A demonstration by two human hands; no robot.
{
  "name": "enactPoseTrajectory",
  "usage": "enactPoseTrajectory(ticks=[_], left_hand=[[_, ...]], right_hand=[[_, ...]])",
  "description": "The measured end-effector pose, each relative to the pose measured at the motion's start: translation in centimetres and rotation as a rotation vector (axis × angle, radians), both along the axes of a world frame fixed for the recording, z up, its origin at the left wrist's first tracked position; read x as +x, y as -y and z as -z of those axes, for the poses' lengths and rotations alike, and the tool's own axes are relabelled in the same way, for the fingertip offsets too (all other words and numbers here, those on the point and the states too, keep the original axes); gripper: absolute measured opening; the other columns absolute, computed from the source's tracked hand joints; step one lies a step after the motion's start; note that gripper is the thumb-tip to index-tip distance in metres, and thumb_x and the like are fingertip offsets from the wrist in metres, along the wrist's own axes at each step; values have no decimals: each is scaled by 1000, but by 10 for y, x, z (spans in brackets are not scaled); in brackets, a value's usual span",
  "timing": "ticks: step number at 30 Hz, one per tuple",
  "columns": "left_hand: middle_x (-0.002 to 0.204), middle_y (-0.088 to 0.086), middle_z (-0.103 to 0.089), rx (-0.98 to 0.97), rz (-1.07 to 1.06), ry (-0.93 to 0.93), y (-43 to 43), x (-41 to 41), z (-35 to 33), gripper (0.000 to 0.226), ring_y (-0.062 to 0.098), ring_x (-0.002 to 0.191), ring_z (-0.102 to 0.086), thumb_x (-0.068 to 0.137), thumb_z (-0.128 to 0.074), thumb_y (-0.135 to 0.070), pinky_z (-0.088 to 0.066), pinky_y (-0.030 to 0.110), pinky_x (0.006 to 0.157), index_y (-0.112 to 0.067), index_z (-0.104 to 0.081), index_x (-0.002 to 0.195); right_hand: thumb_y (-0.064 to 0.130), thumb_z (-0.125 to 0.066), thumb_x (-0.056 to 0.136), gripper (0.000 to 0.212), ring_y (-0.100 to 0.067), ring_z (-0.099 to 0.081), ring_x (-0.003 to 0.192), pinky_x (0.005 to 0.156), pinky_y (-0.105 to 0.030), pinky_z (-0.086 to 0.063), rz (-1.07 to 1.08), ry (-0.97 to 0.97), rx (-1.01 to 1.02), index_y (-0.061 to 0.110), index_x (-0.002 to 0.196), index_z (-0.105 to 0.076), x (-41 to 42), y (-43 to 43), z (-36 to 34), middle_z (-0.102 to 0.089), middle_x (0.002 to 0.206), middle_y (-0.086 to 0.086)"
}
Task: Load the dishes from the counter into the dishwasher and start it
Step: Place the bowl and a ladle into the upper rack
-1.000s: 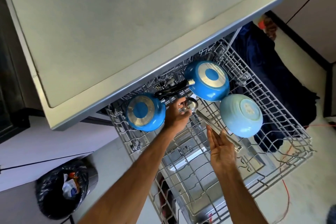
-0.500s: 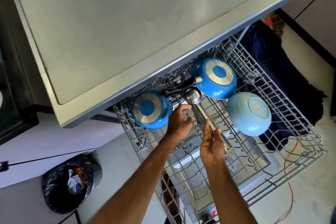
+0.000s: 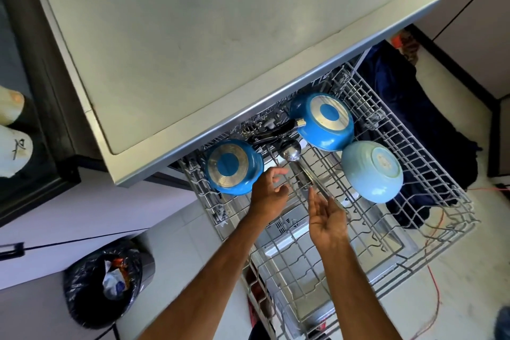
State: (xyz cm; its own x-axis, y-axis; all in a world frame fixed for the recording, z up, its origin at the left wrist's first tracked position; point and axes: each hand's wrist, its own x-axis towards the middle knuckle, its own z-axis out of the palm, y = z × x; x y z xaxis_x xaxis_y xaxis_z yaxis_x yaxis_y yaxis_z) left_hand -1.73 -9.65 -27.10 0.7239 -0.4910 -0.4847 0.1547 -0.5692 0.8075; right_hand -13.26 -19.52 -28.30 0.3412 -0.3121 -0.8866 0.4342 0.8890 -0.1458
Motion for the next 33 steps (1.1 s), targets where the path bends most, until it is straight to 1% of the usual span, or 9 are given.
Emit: enactPoseTrajectory(ticks=[6,9,12,15,18,23,26,30,33], left_hand=[[112,-7,-71,-17,-51,-9,-36,-9,-63,27,5,102,-65,89,-62,-4,-53,22,88,-18,-68,111],[98,-5,-75,-36,-76,-32,-61,-20,-111,25,8,88,-69,86,-59,-1,-59,33,86,-15,-73,101],[90,-4,-77,-70,-109,-64,-95,-29,-165,28,13,81,-70,78,-59,-5,-60,43,82,-26,-75,87],[80,-5,-77,-102,-171,-62,-131,-39,-216,43,16,74,-72,79,-57,3,-60,40,73,-35,-74,71],[65,-9,-73,-135,-278,-10,-170,-44,-279,42,7,60,-70,86,-53,7,-61,33,64,-26,-74,69],[73,0,-74,-155,-418,88,-254,-28,-356,33,9,63,-69,90,-57,2,-59,33,59,-24,-74,77],[87,7,-75,-152,-443,180,-310,-8,-386,33,10,66,-69,94,-55,1,-55,27,57,-26,-71,83],[72,-3,-72,-174,-517,233,-380,26,-398,24,10,61,-65,94,-55,2,-52,28,54,-15,-71,88],[74,-2,-71,-182,-572,247,-433,53,-399,22,11,61,-65,92,-55,2,-53,27,55,-12,-71,89]], right_hand=[[12,-53,102,37,-33,-71,109,91,-38,-58,-134,-33,-101,-7,134,-51,-22,-31,-70,-69,119,-27],[10,-55,100,40,-34,-70,109,88,-40,-59,-195,-49,-149,-8,135,-49,-23,-57,-118,-67,120,-29],[10,-53,100,36,-27,-76,92,82,-37,-61,-306,-13,-160,-6,132,-52,-15,-85,-169,-74,106,-23],[11,-50,102,35,-19,-77,76,65,-30,-64,-507,25,-166,-3,134,-54,-1,-117,-221,-78,90,-12],[14,-48,104,31,-13,-74,62,51,-24,-59,-686,83,-229,3,131,-59,22,-153,-275,-78,78,-5],[16,-56,100,31,-11,-71,57,48,-21,-57,-963,165,-389,5,128,-64,66,-211,-361,-78,79,-3],[19,-60,98,27,-15,-72,66,52,-22,-56,-1134,219,-497,6,120,-69,88,-251,-400,-79,95,-8],[20,-62,97,24,-20,-72,75,56,-26,-56,-1272,251,-642,7,114,-73,124,-300,-424,-77,104,-14],[18,-62,97,24,-19,-70,71,52,-24,-54,-1282,261,-640,5,114,-72,158,-341,-427,-77,103,-15]])
